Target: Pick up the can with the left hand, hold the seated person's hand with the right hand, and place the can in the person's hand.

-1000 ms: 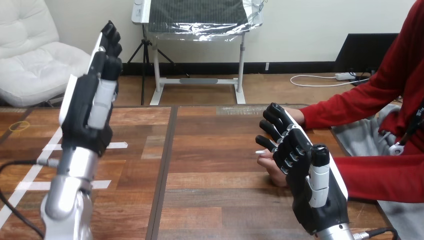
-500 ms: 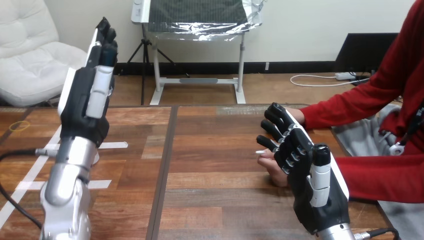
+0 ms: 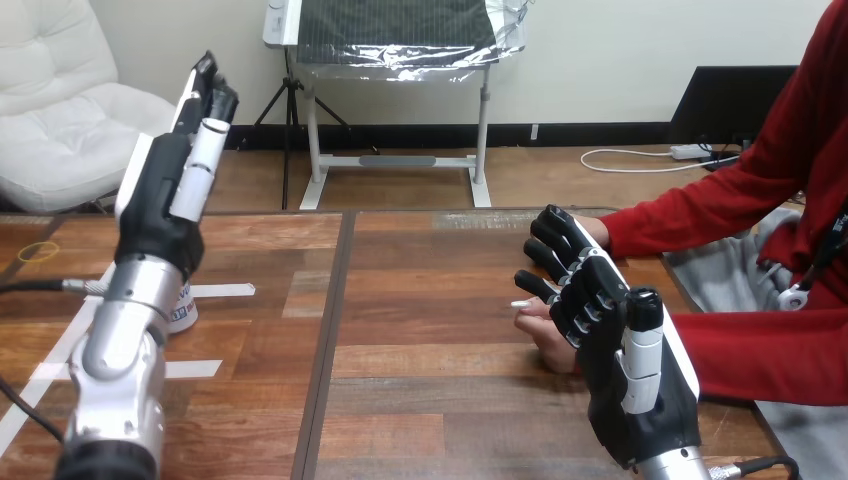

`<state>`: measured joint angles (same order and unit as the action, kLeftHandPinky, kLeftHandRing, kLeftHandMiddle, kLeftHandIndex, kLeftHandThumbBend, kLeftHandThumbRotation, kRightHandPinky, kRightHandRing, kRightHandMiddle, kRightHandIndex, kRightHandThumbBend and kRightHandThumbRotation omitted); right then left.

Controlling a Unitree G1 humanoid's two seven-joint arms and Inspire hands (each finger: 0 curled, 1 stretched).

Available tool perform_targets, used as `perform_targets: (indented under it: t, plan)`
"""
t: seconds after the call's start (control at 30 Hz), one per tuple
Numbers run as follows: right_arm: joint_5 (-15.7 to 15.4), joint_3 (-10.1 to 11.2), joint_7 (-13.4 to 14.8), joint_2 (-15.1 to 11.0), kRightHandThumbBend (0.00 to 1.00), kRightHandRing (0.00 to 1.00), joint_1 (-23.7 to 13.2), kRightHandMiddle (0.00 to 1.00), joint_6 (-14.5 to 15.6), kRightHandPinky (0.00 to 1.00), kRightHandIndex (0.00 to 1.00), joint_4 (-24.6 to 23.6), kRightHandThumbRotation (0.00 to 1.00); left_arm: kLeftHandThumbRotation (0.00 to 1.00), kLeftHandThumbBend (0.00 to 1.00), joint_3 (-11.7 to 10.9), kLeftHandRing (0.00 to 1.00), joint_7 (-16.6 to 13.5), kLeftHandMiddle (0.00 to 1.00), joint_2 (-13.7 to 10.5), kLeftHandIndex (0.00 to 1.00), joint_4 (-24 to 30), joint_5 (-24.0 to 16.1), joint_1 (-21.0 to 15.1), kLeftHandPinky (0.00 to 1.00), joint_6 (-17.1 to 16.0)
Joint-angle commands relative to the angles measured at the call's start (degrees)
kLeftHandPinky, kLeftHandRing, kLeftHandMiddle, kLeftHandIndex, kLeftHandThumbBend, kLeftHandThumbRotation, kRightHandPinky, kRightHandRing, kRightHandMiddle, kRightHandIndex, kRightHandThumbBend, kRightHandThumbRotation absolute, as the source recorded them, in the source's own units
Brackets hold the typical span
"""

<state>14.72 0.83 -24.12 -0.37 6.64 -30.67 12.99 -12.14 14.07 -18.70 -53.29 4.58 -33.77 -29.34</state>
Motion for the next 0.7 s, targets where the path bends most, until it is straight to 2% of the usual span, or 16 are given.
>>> perform_targets:
  t: [0.0,0.27,0.43,0.67]
  plan:
    - [0.6,0.7,0.2,-0.4,0.93,0.93,-3.9,0.93,-0.7,0.87,0.92,-1.5,1.00,0.93,0.38,-0.1,1.00,-0.7,1.00,-3.5,1.00,-5.8,-0.9,-9.4,1.00,0.3]
    - [1.3,0.8,-0.2,-0.3,0.92,0.93,-4.0,0.93,-0.7,0.86,0.91,-1.4,1.00,0.92,0.44,-0.1,1.00,-1.8,1.00,-4.9,1.00,-10.2,-1.7,-12.2,1.00,1.0]
    - [1.2,0.8,-0.2,-0.4,0.92,0.93,-4.1,0.93,-0.7,0.86,0.91,-1.3,1.00,0.92,0.44,0.0,1.00,-1.9,1.00,-5.6,1.00,-12.3,-1.8,-13.4,1.00,1.1]
    - [1.1,0.8,-0.2,-0.4,0.92,0.93,-4.2,0.93,-0.9,0.86,0.92,-1.2,1.00,0.91,0.44,0.5,1.00,-3.8,1.00,-6.6,1.00,-14.5,-3.0,-14.6,1.00,1.9]
